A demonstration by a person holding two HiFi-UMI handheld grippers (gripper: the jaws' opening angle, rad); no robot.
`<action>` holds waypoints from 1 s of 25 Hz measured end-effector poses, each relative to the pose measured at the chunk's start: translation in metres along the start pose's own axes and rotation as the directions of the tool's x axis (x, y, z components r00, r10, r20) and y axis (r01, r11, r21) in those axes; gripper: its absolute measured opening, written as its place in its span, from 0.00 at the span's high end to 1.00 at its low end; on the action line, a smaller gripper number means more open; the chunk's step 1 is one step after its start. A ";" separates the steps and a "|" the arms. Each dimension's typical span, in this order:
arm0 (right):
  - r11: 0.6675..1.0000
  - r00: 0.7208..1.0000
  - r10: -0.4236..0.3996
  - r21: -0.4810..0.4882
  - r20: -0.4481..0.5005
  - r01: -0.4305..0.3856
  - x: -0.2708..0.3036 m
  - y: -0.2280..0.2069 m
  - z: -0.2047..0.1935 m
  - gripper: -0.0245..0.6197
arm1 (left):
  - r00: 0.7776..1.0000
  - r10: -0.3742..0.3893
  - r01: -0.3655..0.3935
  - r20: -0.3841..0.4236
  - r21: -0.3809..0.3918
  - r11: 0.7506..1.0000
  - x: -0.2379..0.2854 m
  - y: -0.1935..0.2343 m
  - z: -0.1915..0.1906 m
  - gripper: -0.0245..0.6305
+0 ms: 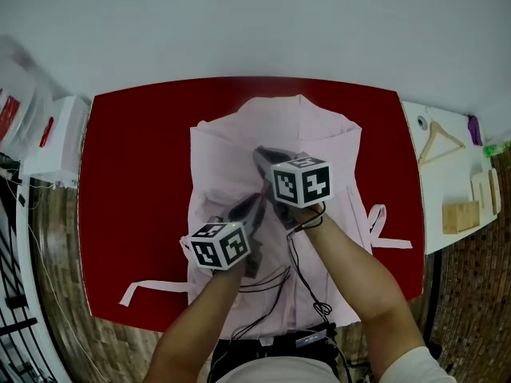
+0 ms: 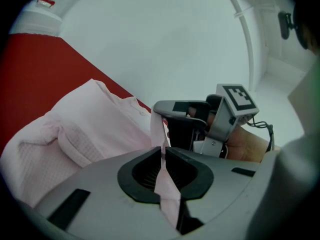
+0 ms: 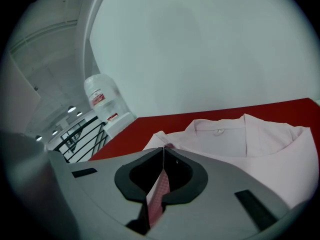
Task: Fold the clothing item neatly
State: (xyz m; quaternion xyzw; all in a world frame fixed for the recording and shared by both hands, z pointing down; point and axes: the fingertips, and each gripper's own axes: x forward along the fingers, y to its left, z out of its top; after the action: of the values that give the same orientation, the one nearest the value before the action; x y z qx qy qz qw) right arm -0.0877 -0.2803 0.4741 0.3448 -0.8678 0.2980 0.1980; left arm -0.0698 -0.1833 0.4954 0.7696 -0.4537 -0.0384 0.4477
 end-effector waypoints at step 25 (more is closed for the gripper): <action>0.973 0.985 0.090 -0.199 -0.146 -0.118 0.060 0.071 -0.057 0.77 | 0.995 0.092 -0.088 0.035 -0.082 0.993 -0.045 0.054 -0.009 0.85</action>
State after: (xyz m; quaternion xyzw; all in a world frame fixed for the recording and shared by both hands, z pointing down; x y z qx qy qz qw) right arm -0.1716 -0.2304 0.5225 0.2551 -0.8955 0.2389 0.2757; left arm -0.1280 -0.1551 0.5244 0.7287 -0.4947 -0.0515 0.4707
